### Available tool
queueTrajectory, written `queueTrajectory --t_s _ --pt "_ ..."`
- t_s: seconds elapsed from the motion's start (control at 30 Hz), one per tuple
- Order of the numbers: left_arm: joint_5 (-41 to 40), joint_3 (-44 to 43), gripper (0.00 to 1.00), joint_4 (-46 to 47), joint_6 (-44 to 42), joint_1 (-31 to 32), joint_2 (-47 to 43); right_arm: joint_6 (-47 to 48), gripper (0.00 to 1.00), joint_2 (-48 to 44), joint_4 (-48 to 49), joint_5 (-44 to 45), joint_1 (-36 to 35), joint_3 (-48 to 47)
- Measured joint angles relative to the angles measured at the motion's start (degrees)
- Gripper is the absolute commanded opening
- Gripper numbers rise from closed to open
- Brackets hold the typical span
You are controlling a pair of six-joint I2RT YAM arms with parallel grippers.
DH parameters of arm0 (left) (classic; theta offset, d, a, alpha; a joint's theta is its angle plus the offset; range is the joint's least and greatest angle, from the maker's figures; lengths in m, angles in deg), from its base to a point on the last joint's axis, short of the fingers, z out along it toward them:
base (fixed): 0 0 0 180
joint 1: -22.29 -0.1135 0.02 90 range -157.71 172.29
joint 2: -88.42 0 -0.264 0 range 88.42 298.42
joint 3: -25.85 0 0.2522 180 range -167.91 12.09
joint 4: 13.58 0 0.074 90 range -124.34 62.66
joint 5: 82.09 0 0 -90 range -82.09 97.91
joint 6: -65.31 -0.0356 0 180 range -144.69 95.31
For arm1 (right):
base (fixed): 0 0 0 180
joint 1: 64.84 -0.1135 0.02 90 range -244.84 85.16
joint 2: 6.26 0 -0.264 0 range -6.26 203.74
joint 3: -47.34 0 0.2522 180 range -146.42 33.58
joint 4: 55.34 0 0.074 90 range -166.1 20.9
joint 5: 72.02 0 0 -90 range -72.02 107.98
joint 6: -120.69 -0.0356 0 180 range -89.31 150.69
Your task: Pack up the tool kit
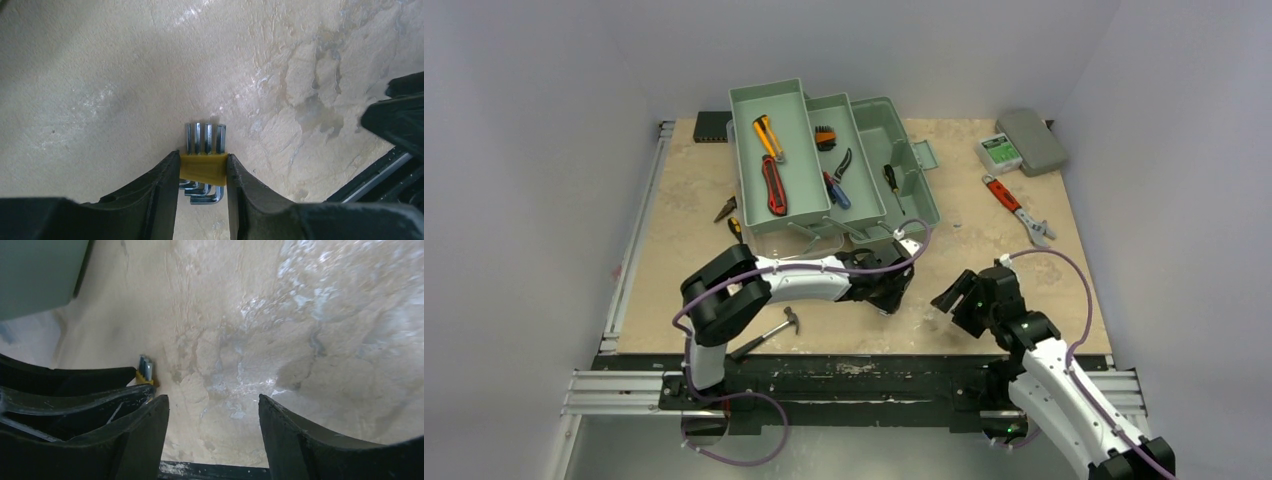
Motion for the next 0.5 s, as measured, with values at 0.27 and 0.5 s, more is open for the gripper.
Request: queueTrajectory --t_s 0.27,0.5 --pt "6.64 6.45 0.01 3.82 0.72 -0.98 -4.15 -4.00 0.66 0.87 13.94 -10.56 0.00 6.99" --pt "11.21 9.81 0.01 7.85 1.68 -2.38 -6.12 -8.39 0.66 7.89 25.83 -15.67 0.00 8.81"
